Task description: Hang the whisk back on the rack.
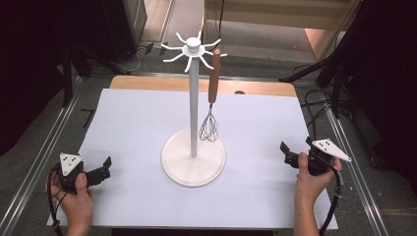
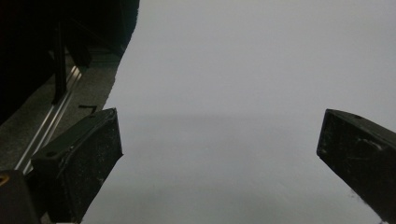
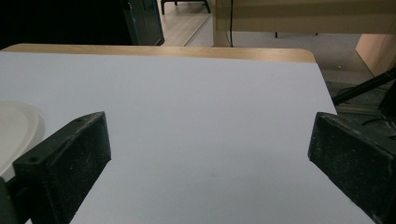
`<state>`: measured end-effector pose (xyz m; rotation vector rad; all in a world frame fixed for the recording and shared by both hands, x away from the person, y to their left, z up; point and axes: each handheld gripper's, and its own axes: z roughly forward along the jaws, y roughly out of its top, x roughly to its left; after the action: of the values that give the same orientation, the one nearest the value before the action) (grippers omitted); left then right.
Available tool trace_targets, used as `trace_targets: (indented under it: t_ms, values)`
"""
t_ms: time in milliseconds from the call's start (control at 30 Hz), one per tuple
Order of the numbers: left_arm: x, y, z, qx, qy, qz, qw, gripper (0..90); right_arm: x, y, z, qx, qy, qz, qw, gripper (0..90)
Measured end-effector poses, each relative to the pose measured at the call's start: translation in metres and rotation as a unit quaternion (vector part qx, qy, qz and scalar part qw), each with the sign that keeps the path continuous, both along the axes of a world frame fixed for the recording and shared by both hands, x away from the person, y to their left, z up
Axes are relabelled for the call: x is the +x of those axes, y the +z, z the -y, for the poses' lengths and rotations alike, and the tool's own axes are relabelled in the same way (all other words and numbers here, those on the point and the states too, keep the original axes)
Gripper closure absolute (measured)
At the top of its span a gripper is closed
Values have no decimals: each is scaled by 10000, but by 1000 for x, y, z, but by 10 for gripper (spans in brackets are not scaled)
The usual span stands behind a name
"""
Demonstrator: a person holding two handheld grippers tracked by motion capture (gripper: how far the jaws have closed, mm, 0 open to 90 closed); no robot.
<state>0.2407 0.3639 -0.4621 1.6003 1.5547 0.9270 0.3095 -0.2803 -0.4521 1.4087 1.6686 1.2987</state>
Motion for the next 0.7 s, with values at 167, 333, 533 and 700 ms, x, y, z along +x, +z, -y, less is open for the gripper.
trace_targets:
  t_ms: [167,333,533,700]
  values:
    - [0,0,0,-1,3,-1,10000,5,-3,-8,6,-18,-85,-121,9999,0]
    - [0,0,0,3,7,5,10000,4,-7,-19,14,-23,-194,-223,9996,0]
    - [0,0,0,10,-1,0,10000,4,-15,-33,25,-20,-320,-336,9989,0]
    - [0,0,0,10,-1,-1,10000,4,-19,-33,28,-16,-376,-353,9987,0]
